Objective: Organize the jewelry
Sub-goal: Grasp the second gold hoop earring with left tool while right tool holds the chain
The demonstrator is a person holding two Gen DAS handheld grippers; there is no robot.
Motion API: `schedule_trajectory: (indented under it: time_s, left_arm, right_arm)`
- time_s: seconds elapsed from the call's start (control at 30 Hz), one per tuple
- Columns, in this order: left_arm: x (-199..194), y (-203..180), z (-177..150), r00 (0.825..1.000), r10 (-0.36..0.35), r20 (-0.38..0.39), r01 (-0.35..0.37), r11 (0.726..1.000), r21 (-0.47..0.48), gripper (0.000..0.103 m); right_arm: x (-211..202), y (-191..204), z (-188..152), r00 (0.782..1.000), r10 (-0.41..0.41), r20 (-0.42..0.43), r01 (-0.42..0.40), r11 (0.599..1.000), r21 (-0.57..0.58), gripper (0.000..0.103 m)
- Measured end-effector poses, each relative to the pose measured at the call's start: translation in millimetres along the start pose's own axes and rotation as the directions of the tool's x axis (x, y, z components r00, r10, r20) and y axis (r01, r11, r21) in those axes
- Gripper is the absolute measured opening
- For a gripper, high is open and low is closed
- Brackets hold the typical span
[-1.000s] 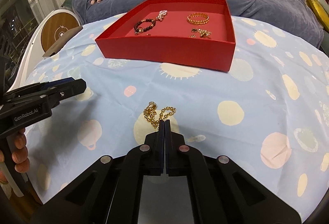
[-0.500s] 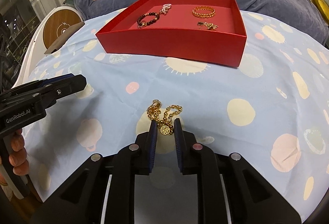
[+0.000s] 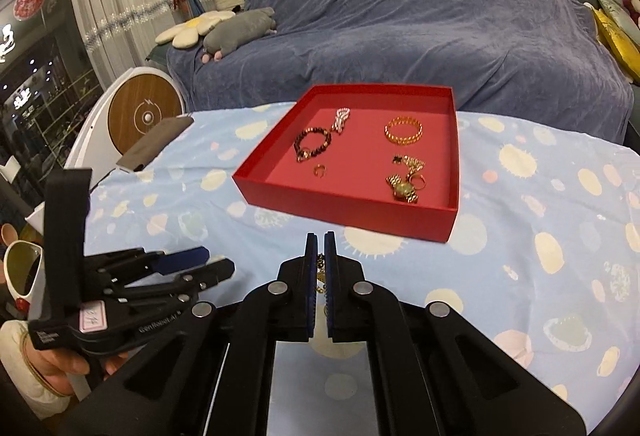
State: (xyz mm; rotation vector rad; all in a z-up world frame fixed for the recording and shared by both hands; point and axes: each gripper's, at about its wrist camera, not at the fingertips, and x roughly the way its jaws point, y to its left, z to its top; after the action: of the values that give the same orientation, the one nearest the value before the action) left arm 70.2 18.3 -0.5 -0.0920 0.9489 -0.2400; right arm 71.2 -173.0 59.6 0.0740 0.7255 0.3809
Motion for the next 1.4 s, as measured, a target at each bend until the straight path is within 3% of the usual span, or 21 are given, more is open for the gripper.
schedule_trajectory:
  time_s: [0.3,0.5,0.87,0.93,1.1,1.4]
  left_arm:
    - [8.3,-25.6,-3.7,0.999,-0.044,-0.022,0.045,0.998,0.041,0.036]
    - [22.5,-61.5,-8.8,0.993,-0.108,-0.055,0.112,0.99,0.088,0.036]
    - [53.6,-92.4,-13.2,0.995,-0.075,-0.072,0.085,0.986,0.145,0.036]
    - [55.4,-94.7,-12.0,0.995,-0.07,-0.066,0.08,0.985,0.151,0.034]
    - [57.0,-102.0,-13.2,0.997,-0.056,-0.057,0.066,0.98,0.188,0.015]
    - [55.3,-103.3,-14.2,0.997,-0.053,-0.051,0.063,0.978,0.2,0.014]
  right_arm:
    - [-34.2,-9.4,19.7,0.996,0.012,0.093,-0.014,1.0,0.025,0.002]
    - [-37.8,-21.3,14.1,0.996,-0.001,0.085,-0.003,0.999,0.052,0.002]
    - [-42.3,-34.7,1.6,0.998,-0.013,0.059,0.008,0.998,0.069,0.002]
    - [-43.1,-36.4,0.2,0.998,-0.014,0.056,0.01,0.997,0.071,0.002]
    - [-45.2,-43.3,-2.2,0.998,-0.026,0.052,0.021,0.996,0.082,0.002]
    - [-48.2,-50.8,0.4,0.997,-0.041,0.061,0.035,0.995,0.096,0.002]
